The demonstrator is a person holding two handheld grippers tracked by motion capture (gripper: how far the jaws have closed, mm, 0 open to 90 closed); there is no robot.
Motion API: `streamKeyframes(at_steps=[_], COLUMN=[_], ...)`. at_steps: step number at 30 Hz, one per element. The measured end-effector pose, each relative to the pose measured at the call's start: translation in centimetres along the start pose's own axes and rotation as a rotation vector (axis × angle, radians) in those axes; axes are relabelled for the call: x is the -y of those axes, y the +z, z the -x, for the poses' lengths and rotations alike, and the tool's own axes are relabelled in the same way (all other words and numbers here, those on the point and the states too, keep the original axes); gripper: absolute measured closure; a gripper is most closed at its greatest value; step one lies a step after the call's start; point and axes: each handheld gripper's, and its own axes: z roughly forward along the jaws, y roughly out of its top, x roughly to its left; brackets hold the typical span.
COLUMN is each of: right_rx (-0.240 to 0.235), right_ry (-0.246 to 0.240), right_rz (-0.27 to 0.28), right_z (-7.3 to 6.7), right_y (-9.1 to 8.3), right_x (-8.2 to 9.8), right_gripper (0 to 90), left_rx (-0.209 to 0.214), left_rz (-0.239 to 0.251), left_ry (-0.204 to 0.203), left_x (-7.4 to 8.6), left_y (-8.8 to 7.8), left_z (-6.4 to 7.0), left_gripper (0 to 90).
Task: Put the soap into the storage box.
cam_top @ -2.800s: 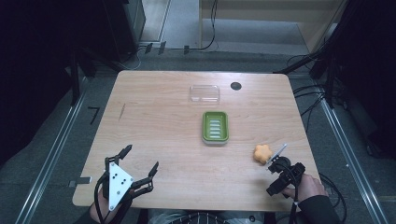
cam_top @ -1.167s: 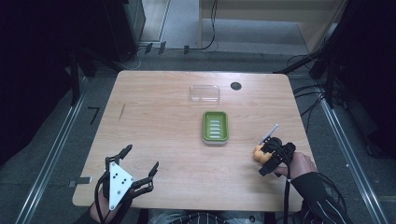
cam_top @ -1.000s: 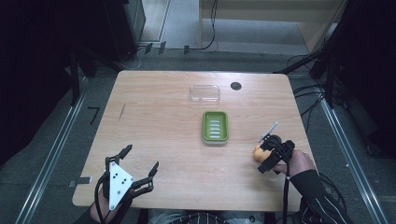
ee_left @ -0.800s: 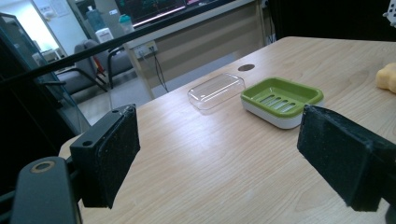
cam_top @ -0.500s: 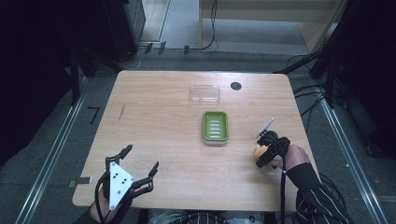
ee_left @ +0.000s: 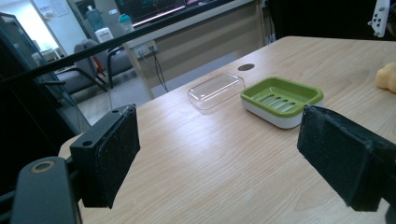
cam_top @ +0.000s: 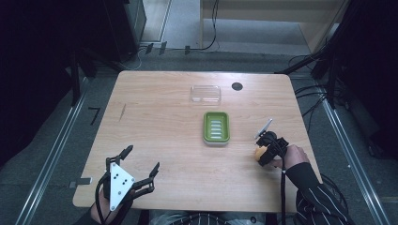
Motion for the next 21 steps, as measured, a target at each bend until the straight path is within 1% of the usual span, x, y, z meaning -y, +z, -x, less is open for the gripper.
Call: streamKeyframes(at_steps=[4, 6, 9, 12, 21], right_rx=[-0.015, -0.014, -0.011, 0.003, -0.004], right_ry=[0.006, 0.002, -0.008, -0.024, -0.025], right_rz=[0.007, 0.007, -0.015, -0.031, -0.023], right_z=[0.11, 0.07, 0.04, -0.06, -0.10], right_y=[0.06, 0.06, 0.03, 0.02, -0.38], right_x=[0.18, 0.21, -0.01, -0.27, -0.31], right_gripper=[39.7, 40.0, 40.2, 40.3, 40.3], left_rx=[0.000, 0.000, 0.002, -0.002, -0.001], left_rz=[0.002, 0.001, -0.001, 0.002, 0.002], left_ry=[-0.002, -0.001, 0.003, -0.003, -0.003], left_x=[0.00, 0.00, -0.01, 0.00, 0.00], left_y=[-0.01, -0.01, -0.01, -0.02, -0.01], left_z=[0.02, 0.01, 0.02, 0.00, 0.01], left_gripper=[13.5, 13.5, 13.5, 13.5, 13.5])
